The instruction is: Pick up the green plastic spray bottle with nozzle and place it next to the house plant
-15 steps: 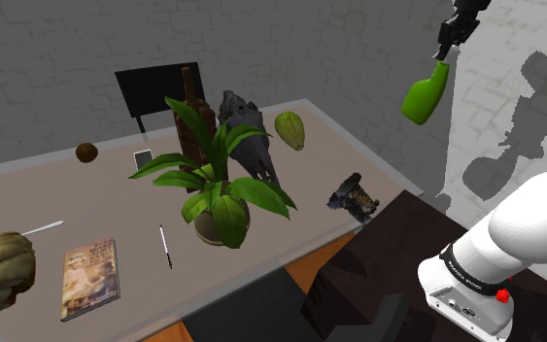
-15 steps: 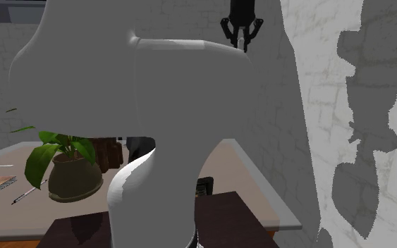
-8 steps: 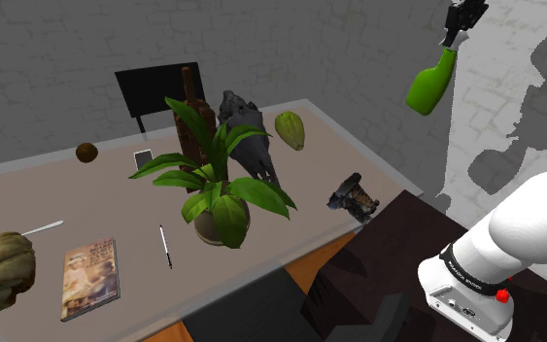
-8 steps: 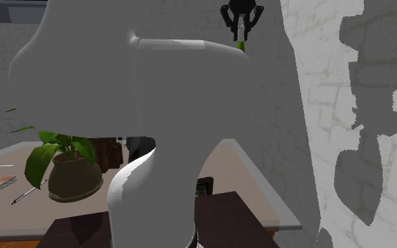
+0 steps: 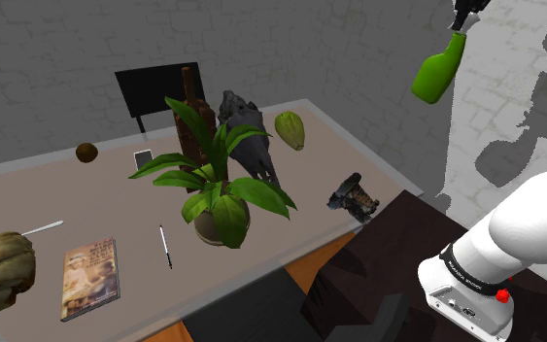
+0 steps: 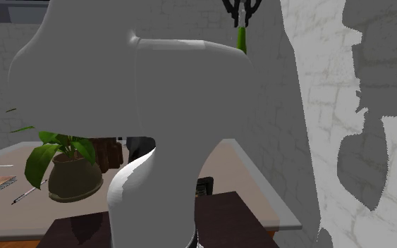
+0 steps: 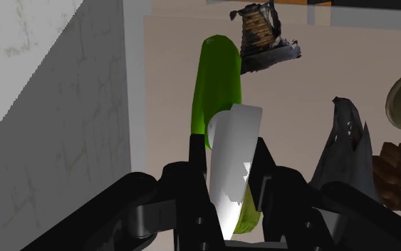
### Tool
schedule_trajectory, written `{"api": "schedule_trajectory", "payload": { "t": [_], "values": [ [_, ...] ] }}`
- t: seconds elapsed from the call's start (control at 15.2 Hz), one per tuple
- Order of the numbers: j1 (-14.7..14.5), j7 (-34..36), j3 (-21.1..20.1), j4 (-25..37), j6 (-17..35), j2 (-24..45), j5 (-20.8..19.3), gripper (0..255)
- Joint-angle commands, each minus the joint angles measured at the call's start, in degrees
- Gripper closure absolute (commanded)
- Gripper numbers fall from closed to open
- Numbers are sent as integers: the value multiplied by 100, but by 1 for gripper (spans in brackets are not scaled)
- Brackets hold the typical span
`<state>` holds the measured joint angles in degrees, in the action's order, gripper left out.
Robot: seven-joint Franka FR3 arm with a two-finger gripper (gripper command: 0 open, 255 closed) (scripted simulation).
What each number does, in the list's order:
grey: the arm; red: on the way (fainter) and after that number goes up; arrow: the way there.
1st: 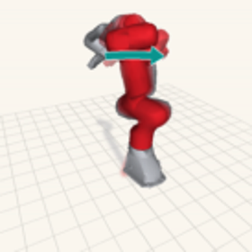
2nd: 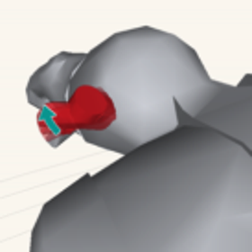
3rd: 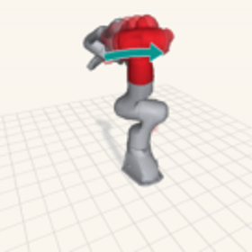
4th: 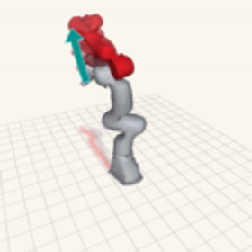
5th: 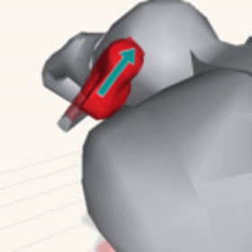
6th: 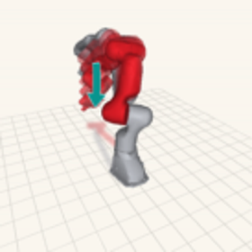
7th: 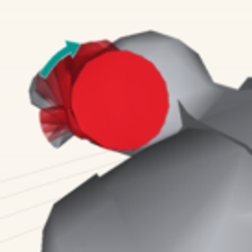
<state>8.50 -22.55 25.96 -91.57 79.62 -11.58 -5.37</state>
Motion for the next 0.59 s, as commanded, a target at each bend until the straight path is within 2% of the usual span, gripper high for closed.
{"api": "schedule_trajectory", "payload": {
  "t": [0.0, 0.53],
  "values": [
    [-2, -34, 19, 273, -180, 101, 37, 255],
    [22, -198, 126, 1395, -900, 543, 208, 255]
  ]
}}
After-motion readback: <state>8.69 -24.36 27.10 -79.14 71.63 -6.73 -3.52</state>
